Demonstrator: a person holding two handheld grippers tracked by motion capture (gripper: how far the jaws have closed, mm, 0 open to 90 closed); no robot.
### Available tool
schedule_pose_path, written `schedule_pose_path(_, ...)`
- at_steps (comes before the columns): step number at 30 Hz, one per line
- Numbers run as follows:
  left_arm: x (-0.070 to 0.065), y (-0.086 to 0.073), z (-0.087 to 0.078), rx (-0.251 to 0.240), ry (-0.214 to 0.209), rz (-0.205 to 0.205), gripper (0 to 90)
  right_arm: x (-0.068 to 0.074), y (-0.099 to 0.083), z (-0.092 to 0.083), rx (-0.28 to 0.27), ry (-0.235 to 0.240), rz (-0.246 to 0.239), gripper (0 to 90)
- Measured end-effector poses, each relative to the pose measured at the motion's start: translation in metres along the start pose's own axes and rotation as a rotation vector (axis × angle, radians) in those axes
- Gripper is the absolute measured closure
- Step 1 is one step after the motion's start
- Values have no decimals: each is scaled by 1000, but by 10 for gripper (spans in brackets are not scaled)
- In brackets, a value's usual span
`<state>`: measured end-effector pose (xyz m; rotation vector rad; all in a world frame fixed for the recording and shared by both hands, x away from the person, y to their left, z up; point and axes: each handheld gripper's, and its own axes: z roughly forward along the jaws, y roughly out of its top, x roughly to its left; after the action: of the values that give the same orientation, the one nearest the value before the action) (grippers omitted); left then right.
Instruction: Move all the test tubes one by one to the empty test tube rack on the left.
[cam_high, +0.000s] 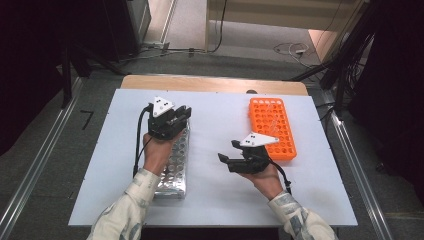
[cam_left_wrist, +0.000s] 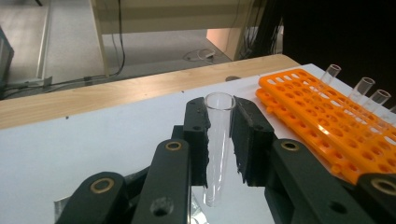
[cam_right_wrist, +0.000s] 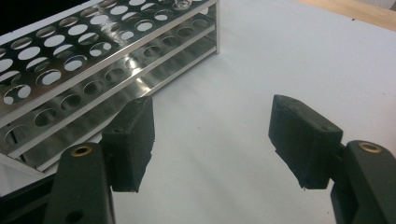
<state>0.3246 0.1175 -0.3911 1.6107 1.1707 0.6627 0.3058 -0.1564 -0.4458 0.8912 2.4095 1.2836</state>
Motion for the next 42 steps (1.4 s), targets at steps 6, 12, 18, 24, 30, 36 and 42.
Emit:
schedule_pose_path(6,6,5,3,-3,28,2,757,1,0,0,2,1,1,300)
schedule_pose_path(12,10,6,8,-5,55,6,757,0,0,0,0,1,3,300)
schedule_pose_path(18,14,5,13,-8,77,7,757,0,0,0,-3,-1,6,301)
schedule_pose_path(24,14,4,16,-8,88,9,757,0,0,-1,-4,0,7,302)
schedule_pose_path(30,14,2,23,5,95,26,756,-1,0,-1,-3,0,8,303)
schedule_pose_path(36,12,-1,26,13,103,42,756,0,0,-1,-3,0,5,303)
schedule_pose_path(42,13,-7,30,28,108,44,756,0,-1,0,-1,-1,3,303)
